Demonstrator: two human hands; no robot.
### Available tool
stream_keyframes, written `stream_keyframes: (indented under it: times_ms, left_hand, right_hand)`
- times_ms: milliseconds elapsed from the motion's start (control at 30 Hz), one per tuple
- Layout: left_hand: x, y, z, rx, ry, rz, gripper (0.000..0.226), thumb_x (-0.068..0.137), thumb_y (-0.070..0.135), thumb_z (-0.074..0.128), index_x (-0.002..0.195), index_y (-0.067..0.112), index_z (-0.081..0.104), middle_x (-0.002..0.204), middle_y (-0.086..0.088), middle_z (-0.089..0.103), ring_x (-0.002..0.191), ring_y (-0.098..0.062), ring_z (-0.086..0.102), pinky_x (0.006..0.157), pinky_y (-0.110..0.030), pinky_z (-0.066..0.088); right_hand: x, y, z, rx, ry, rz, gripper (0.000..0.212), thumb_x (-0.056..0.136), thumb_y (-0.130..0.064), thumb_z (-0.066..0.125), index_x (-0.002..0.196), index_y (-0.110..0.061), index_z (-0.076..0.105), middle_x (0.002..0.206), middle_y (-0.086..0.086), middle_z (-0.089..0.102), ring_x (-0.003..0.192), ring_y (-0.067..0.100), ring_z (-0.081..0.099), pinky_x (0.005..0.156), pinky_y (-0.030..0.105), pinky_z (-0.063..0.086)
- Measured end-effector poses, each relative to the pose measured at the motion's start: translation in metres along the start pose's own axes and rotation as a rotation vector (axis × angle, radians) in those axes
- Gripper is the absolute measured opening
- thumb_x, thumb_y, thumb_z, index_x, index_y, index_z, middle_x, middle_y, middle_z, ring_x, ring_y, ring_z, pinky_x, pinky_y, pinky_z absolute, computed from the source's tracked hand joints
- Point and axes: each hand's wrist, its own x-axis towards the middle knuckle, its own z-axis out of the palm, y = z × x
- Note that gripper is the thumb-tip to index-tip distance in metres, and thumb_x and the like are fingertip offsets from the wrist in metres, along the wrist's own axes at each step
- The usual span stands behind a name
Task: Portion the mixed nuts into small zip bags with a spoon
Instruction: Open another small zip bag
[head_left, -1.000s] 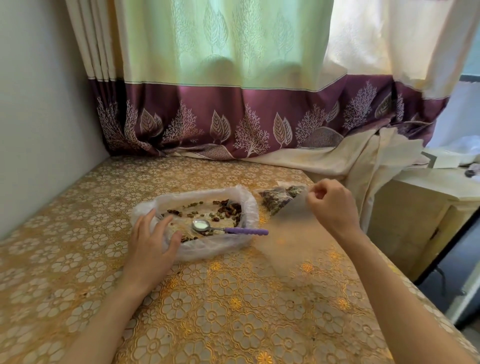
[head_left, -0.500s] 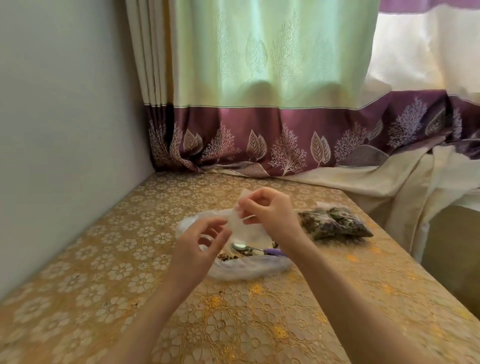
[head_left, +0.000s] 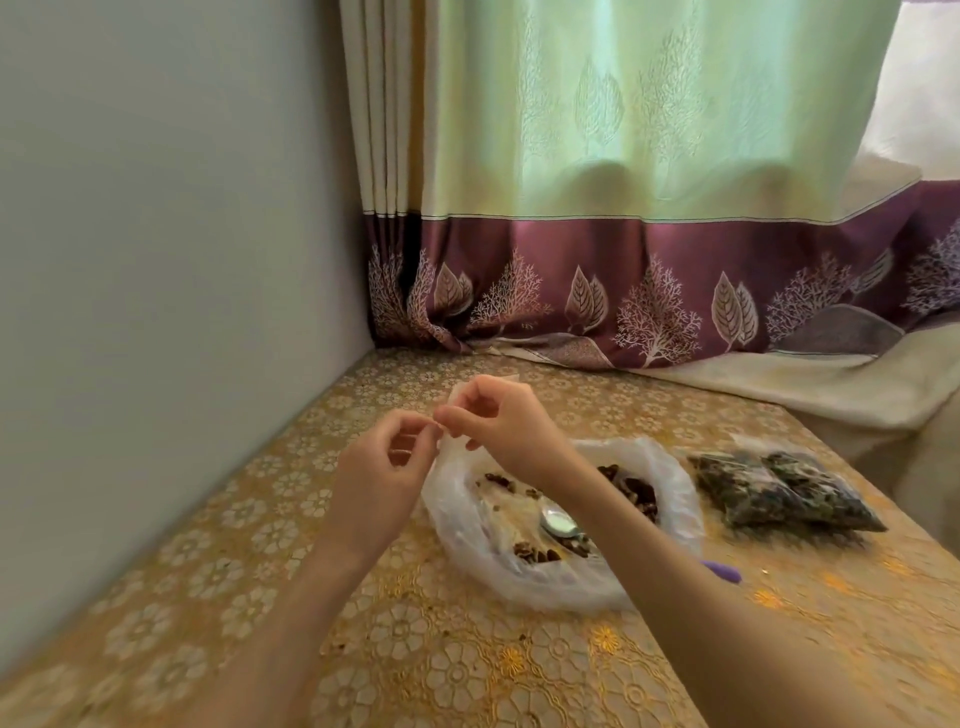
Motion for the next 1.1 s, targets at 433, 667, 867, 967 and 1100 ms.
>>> stream_keyframes:
  times_ms: [433,667,867,967,1100]
  left_hand:
    - [0.0,-0.02,-0.009,-0.207,0.003,-0.112,0.008,0.082,0.022,0.066,0.086,0.021,0.072,0.075,0.009,0.072,0.068,-0.003,0.066,0.061,-0.01,0.048]
    - [0.001,-0.026,-0.016,-0.29,0.082,-0.195,0.012,0.084,0.014,0.065,0.076,0.018,0.072,0.07,-0.001,0.071,0.065,-0.009,0.064,0.063,-0.015,0.051]
    - [0.002,-0.027,-0.021,-0.268,0.05,-0.189,0.013,0.083,0.013,0.066,0.074,0.018,0.073,0.069,-0.003,0.069,0.064,-0.011,0.062,0.063,-0.019,0.051]
    - [0.001,-0.025,-0.02,-0.224,0.061,-0.159,0.011,0.083,0.018,0.066,0.076,0.022,0.072,0.07,0.003,0.07,0.065,-0.007,0.062,0.061,-0.017,0.05]
    - [-0.004,-0.024,-0.017,0.062,0.166,0.08,0.003,0.087,0.02,0.061,0.088,0.02,0.065,0.078,0.01,0.065,0.077,-0.002,0.061,0.066,-0.008,0.046]
  right_hand:
    - [0.011,0.016,0.015,0.081,-0.085,-0.032,0.019,0.088,-0.021,0.064,0.072,-0.014,0.057,0.066,-0.005,0.058,0.063,0.006,0.053,0.058,0.018,0.045]
    - [0.015,0.009,0.023,0.017,-0.181,-0.035,0.01,0.088,-0.013,0.064,0.08,-0.009,0.059,0.072,-0.007,0.061,0.063,0.0,0.054,0.058,0.016,0.045]
    - [0.012,0.004,0.02,-0.048,-0.217,-0.057,0.011,0.085,-0.01,0.068,0.077,-0.01,0.059,0.072,-0.009,0.062,0.061,-0.008,0.054,0.057,0.008,0.042]
    - [0.01,0.006,0.017,-0.096,-0.189,-0.058,0.01,0.085,-0.013,0.068,0.079,-0.01,0.06,0.079,-0.008,0.064,0.071,0.0,0.058,0.062,0.012,0.044]
    - [0.012,0.004,0.017,-0.181,-0.145,-0.091,0.008,0.087,-0.015,0.066,0.084,-0.008,0.062,0.084,-0.008,0.064,0.083,0.004,0.06,0.068,0.014,0.044]
